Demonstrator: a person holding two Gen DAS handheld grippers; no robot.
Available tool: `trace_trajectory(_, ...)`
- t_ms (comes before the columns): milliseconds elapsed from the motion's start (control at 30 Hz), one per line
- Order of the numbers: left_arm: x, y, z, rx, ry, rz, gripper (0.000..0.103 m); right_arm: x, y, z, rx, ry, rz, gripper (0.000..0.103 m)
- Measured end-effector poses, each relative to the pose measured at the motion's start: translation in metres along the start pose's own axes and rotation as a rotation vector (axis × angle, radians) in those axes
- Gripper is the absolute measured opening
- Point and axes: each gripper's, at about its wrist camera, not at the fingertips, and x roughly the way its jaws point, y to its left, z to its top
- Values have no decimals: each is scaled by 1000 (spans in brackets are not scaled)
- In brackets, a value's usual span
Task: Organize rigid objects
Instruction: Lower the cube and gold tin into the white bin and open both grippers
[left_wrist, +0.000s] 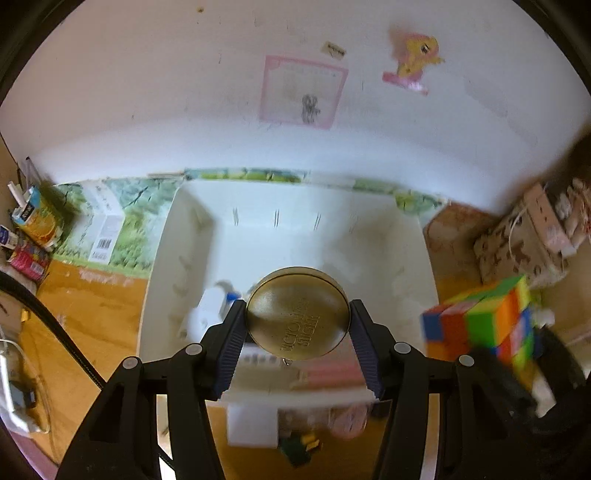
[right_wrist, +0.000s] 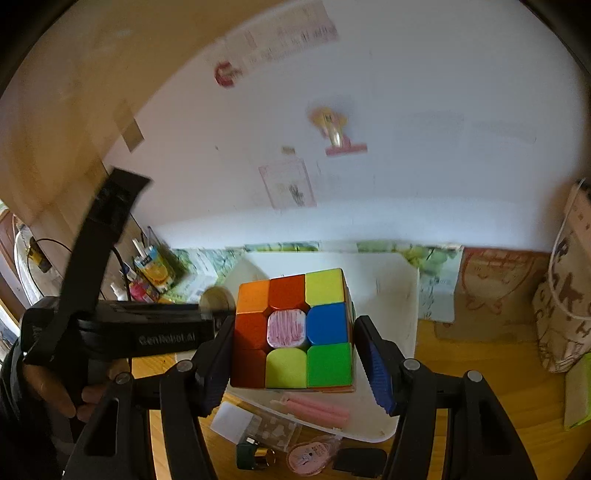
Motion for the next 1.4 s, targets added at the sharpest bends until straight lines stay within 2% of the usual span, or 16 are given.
trace_trajectory(200,27,0,1,-27,-95,-54,59,35,-15,-5,5,93,0,63)
trace_trajectory(433,33,-7,-3,22,-220,-115,59,68,-34,-15,57,198,0,63)
trace_trajectory(567,32,-7,-5,6,-253,-138,59,79,-39,-23,71,234,-10,63)
trace_trajectory(733,30,-8,-6,-1,-275,-118,59,85,-46,-29,105,262,-9,64)
trace_trajectory(867,26,-6,-6,-7,-282,-121,60,81,-47,-29,117,222,7,64)
trace_trajectory(1000,19,-4,-6,-27,-313,-108,77,81,-47,-24,110,203,15,73)
trace_trajectory(1200,3,-4,-7,-44,-341,-98,80,75,-49,-24,128,193,17,76)
trace_trajectory(1300,-7,-4,-10,-55,-357,-101,80,66,-47,-24,128,171,12,81)
trace_trajectory(1400,-19,-5,-14,-64,-377,-105,80,53,-45,-24,122,143,5,81)
